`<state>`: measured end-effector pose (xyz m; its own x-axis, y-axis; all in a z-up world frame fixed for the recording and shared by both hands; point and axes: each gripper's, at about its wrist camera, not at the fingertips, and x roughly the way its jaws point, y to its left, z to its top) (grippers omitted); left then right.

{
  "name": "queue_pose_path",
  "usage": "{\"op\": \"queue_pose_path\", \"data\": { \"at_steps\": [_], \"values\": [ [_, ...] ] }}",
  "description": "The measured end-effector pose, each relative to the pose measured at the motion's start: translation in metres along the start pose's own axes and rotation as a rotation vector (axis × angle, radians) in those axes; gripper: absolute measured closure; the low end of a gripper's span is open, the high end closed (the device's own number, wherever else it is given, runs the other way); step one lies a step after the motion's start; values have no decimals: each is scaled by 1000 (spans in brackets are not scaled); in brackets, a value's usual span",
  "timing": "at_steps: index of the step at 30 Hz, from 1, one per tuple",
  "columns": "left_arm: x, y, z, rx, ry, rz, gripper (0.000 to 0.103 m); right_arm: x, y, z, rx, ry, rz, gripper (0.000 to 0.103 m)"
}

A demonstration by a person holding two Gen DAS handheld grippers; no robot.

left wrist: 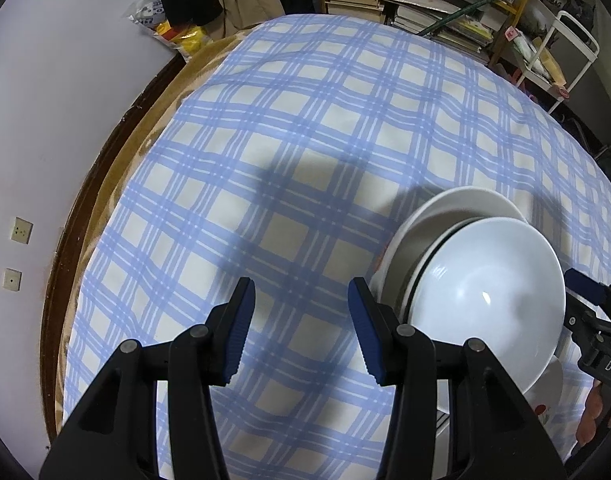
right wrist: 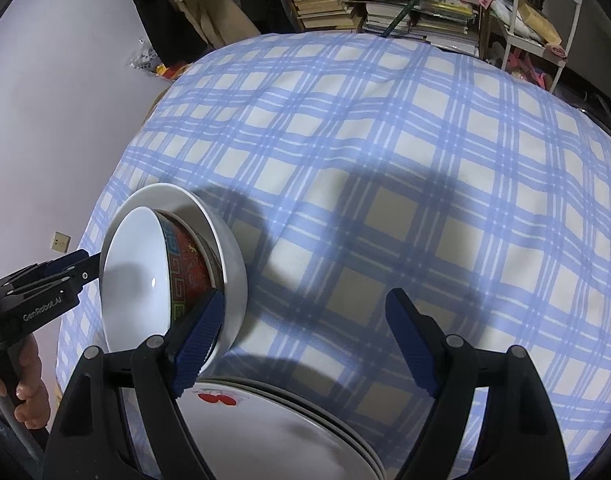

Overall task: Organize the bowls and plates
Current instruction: 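Move both tools to the rim of the whole plate-and-bowl stack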

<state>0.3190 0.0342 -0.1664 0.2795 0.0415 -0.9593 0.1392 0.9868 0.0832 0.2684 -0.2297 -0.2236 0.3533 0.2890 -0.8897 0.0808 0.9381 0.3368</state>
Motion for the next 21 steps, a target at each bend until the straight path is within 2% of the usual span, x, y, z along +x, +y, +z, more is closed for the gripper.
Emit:
{"op": "queue_pose_path", "data": {
  "at_steps": [5, 15, 21],
  "values": [
    [0, 5, 2, -28, 20, -62, 56, 2, -1, 1, 11, 16, 6, 16],
    [-15, 18, 2, -73, -8, -176, 56, 2, -1, 0, 6, 8, -3, 16],
    [-11, 2, 0, -17, 5, -135, 56, 2, 1, 0, 16, 9, -14, 16]
  ]
}}
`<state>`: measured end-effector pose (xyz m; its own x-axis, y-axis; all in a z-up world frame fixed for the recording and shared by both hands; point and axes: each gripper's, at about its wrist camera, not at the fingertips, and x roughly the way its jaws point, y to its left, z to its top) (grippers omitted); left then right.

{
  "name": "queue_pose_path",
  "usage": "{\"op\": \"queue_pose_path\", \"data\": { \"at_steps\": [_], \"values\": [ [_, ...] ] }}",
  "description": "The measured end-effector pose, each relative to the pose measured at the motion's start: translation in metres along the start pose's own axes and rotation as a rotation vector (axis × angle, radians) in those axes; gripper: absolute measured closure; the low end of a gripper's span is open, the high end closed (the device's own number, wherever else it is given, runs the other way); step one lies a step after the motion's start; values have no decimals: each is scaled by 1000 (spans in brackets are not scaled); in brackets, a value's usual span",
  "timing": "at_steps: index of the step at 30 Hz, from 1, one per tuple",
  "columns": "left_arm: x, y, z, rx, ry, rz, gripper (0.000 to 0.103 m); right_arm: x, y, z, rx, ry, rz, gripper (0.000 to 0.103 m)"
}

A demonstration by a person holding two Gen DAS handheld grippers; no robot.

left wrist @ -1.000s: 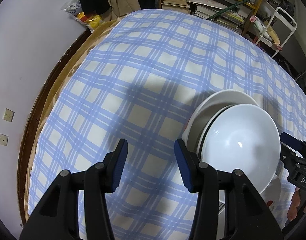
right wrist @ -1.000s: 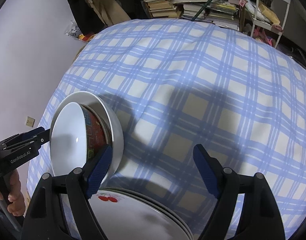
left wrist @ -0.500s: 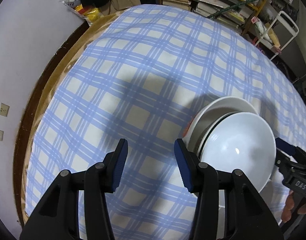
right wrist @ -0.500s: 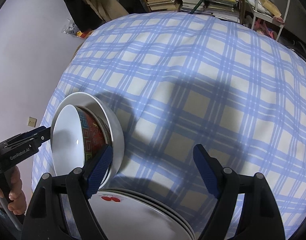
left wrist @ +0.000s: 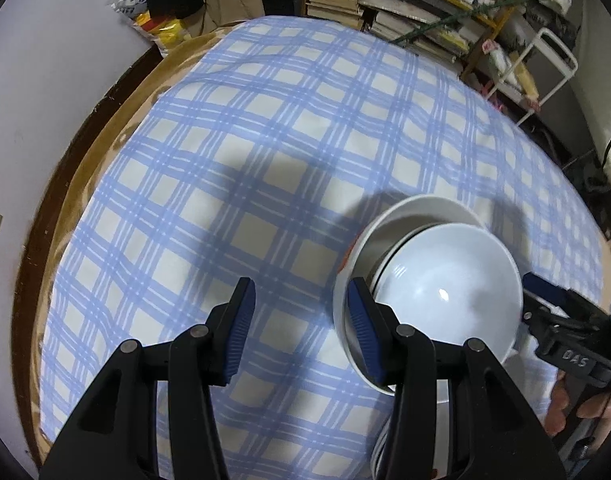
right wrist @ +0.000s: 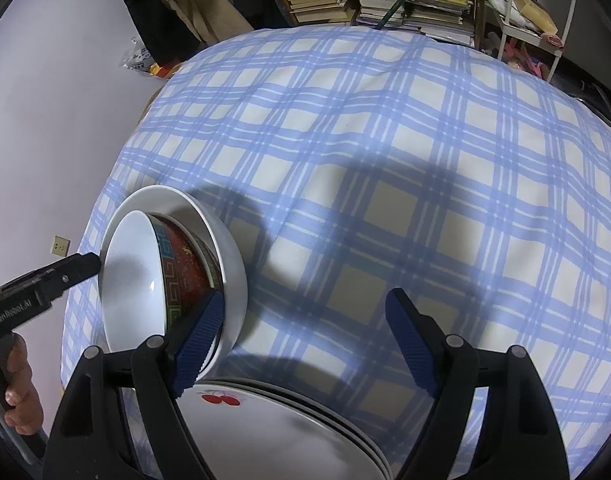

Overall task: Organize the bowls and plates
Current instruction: 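Move both tools to the rim of the whole plate-and-bowl stack, then close the left tool on the stack rim while the right tool grips the opposite rim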

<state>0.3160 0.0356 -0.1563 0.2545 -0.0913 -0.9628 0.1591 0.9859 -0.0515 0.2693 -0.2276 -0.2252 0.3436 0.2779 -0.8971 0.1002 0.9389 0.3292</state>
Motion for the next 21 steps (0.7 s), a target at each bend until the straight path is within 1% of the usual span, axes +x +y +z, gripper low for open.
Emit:
{"op": "queue_pose_path", "data": {
  "at_steps": [3, 5, 7, 8, 9, 10, 11, 13, 14, 16, 17, 18, 19, 21],
  "values": [
    [7, -3, -1, 3, 14, 15, 56, 0, 2, -1, -5, -6, -8, 16],
    [12, -4, -3, 5, 21, 25, 57, -1, 3, -1, -12, -10, -6, 18],
    [13, -4, -3, 4, 17, 28, 58, -2, 6, -1, -22, -8, 3, 29],
    [13, -5, -3, 5, 17, 26, 58, -2, 9, -1, -35, -8, 1, 32],
    [13, -5, -3, 11, 17, 24, 60, -3, 13, -1, -49, -9, -4, 38],
    [14, -6, -3, 16, 19, 24, 61, -3, 16, -1, -61, -7, 0, 47],
    [14, -6, -3, 19, 21, 24, 63, -2, 19, -1, -71, -1, 8, 50],
    [14, -7, -2, 20, 25, 15, 71, -1, 25, 1, -74, 15, 27, 66],
    [14, -8, -2, 21, 27, 9, 74, -1, 26, 1, -75, 19, 32, 69],
    [14, -13, -2, 34, 33, -6, 87, 1, 30, 1, -74, 32, 52, 81],
    [14, -15, -2, 41, 32, -2, 89, 3, 30, 1, -71, 35, 61, 84],
    [15, -18, -3, 46, 30, -1, 95, 4, 31, 1, -61, 39, 76, 89],
    [15, -20, -3, 47, 29, -7, 98, 6, 31, 1, -53, 42, 87, 94],
    [18, -18, -4, 20, 29, -8, 98, 9, 31, 2, -34, 47, 95, 94]
  ]
}}
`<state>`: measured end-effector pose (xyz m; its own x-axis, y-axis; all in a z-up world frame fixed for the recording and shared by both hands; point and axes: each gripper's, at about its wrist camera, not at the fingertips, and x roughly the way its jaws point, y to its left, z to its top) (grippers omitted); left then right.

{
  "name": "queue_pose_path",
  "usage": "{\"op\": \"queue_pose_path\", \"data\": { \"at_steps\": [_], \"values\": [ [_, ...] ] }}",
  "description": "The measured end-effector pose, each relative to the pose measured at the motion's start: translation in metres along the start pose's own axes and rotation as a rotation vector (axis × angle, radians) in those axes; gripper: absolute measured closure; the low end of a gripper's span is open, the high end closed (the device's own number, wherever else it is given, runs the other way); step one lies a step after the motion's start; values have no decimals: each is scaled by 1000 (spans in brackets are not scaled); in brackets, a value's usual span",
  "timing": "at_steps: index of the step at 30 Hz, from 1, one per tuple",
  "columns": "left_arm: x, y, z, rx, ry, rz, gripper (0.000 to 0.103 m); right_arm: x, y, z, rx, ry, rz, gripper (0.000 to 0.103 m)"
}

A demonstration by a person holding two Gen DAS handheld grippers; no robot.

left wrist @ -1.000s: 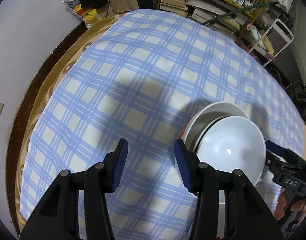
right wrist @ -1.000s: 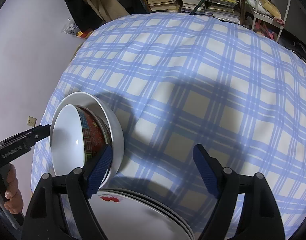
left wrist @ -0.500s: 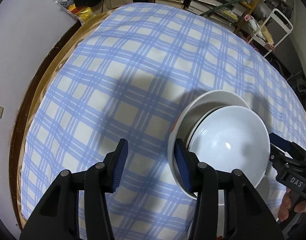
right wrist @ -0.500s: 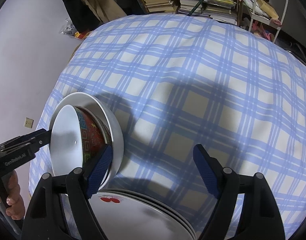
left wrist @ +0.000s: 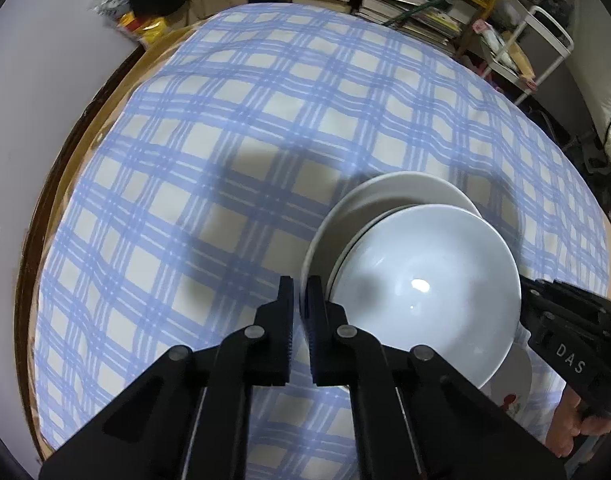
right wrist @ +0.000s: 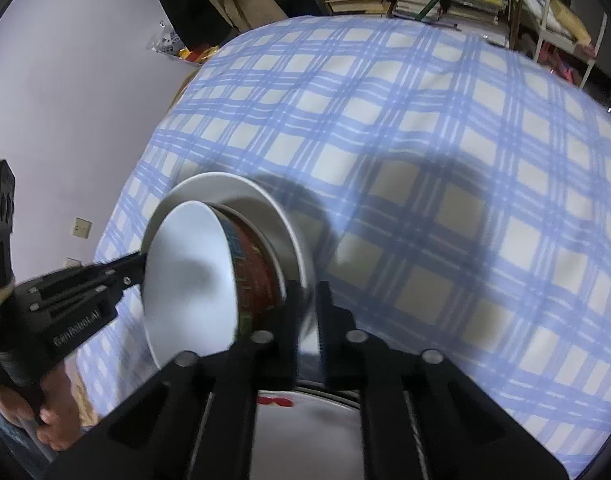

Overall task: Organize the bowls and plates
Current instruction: 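Close the left tool on the stack rim while the right tool grips the opposite rim, then lift the whole stack with both tools and carry it across the bed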

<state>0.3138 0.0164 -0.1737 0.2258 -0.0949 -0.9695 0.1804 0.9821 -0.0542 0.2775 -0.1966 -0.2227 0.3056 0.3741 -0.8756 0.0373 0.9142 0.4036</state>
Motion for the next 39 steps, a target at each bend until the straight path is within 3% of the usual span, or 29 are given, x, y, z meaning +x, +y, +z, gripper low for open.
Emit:
{"op": "queue_pose_path", "data": {
  "at_steps": [6, 22, 39],
  "values": [
    [1, 1, -2, -5, -18, -8, 98, 5, -5, 3, 45, 20, 25, 94],
    [2, 2, -3, 8, -20, -8, 101, 4, 1, 0, 59, -10, -10, 94],
    [-35, -11, 3, 40, -48, 38, 101, -29, 14, 5, 61, -37, -28, 93]
  ]
}}
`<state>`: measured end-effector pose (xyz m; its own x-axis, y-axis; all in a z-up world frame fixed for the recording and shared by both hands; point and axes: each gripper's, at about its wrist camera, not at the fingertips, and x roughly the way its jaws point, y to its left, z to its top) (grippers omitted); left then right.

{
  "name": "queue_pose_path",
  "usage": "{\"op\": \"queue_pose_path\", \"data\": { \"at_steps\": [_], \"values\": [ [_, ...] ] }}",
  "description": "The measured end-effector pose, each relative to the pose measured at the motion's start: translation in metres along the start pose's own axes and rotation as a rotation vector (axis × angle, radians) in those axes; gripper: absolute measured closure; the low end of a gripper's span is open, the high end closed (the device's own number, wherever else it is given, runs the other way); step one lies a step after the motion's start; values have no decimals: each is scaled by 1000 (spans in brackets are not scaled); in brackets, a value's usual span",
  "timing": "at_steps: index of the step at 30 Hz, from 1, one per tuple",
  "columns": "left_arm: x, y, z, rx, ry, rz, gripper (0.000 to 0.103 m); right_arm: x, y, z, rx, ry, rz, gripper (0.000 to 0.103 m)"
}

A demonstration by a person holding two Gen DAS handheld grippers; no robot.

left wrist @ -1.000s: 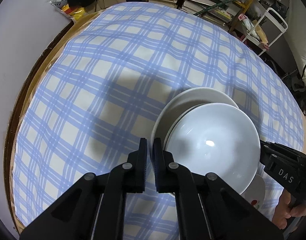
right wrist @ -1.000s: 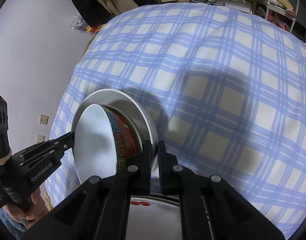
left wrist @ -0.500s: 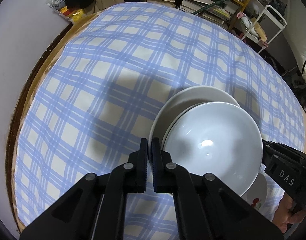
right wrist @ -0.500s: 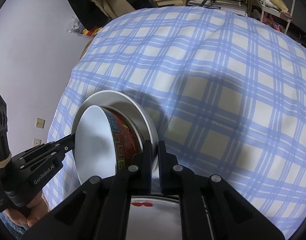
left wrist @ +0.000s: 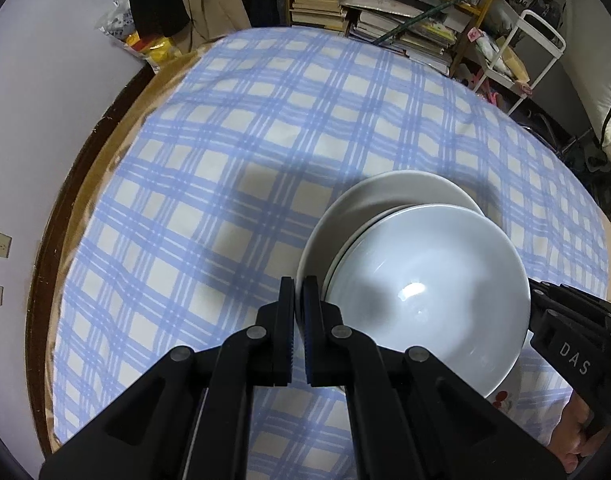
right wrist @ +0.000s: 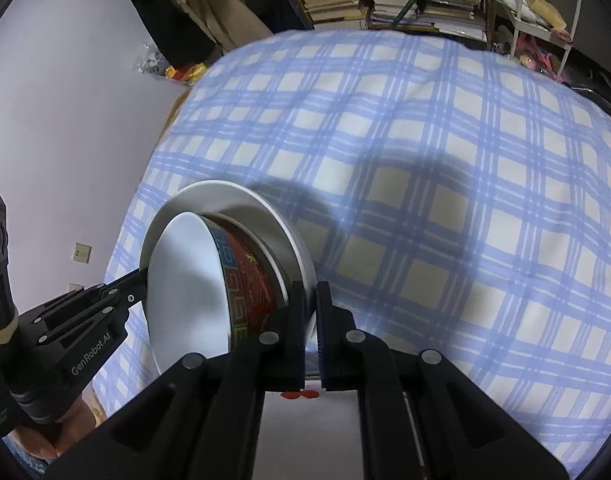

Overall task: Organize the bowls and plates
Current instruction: 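Lift the whole stack with both tools and carry it across the bed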

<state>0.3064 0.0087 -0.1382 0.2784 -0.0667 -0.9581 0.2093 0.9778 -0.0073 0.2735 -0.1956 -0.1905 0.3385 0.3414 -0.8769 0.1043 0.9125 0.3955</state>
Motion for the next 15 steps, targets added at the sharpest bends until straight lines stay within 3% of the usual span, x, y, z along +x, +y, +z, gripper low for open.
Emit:
{"op": "queue_pose_path", "data": {
  "at_steps": [15],
  "values": [
    [-58, -37, -26, 50, -47, -3, 101, -70, -6, -31, 7, -38, -29, 94]
  ]
}}
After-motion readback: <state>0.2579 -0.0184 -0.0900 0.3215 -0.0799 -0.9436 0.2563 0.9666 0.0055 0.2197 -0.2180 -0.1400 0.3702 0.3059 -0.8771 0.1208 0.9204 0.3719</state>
